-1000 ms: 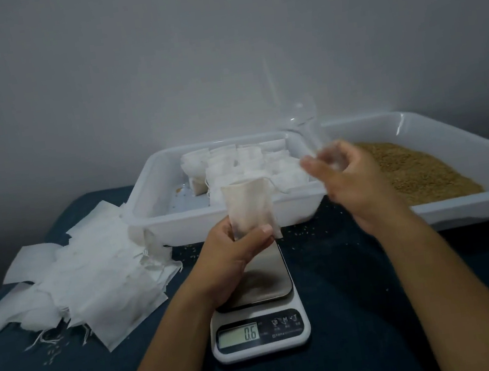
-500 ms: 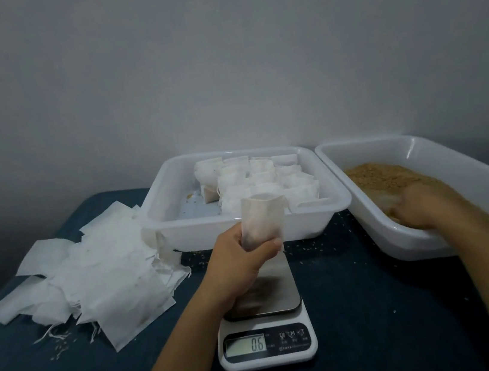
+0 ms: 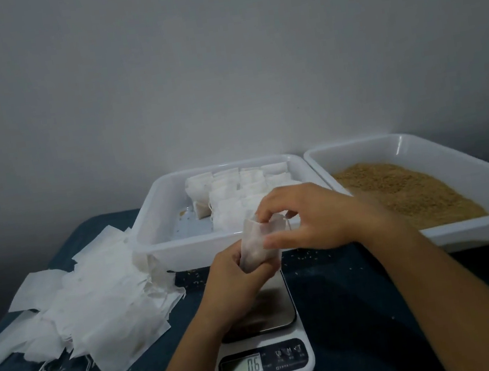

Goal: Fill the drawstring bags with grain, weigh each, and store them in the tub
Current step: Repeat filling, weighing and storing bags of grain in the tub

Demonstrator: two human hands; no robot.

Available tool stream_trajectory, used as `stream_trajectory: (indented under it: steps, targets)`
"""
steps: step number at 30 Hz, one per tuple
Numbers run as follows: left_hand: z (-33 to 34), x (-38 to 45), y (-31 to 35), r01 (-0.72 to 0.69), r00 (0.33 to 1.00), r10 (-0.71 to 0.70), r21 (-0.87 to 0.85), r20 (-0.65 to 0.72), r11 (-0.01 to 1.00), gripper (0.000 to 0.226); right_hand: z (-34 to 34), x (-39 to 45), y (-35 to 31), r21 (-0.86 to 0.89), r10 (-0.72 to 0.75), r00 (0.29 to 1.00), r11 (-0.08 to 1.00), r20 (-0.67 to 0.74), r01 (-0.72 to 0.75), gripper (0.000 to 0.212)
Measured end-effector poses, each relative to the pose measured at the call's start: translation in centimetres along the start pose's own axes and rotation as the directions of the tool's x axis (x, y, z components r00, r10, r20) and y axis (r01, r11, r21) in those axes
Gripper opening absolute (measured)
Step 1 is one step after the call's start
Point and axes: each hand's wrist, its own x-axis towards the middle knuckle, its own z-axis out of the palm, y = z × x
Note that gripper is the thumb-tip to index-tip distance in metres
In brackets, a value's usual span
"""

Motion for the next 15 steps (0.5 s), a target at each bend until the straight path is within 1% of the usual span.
stream_trajectory:
  steps: [2,4,6,7,10,13,15]
  targets:
    - [0.0,0.2,0.1,0.01,1.0,-0.01,0.01,0.028,1.0,0.012,0.6,0.7,0.7,0.012,0.043,0.999,0.999,0.03,-0.043,0.031]
    - [0.2,0.4,0.3,0.022,0.999,-0.022,0.009,0.026,1.0,0.013,0.7,0.8,1.5,0.115,0.084,0.996,0.99,0.016,-0.085,0.025]
    - [0.5,0.9,1.0,0.018,0.999,-0.02,-0.052,-0.028,0.998,0.015,0.2,0.7,2.7,0.237,0.127,0.99,0.965,-0.055,-0.111,0.02]
    - [0.8,1.3,1.5,0.007,0.998,-0.014,-0.106,-0.065,0.994,0.018,-0.3,0.5,3.3,0.301,0.146,0.984,0.947,-0.104,-0.109,0.021]
    - [1.8,3.3,3.6,0.001,0.987,-0.039,-0.236,-0.155,0.972,0.024,-1.4,-0.3,5.1,0.529,0.206,0.955,0.846,-0.211,-0.066,0.014]
    - [3.3,6.0,5.7,0.012,0.992,-0.048,-0.284,-0.12,0.959,0.016,-1.9,-1.0,7.0,0.651,0.252,0.927,0.759,-0.276,-0.012,0.014]
    - [4.8,7.8,6.9,0.027,0.997,-0.048,-0.32,-0.057,0.947,0.018,-2.1,-1.6,8.2,0.686,0.28,0.91,0.727,-0.306,0.007,0.022]
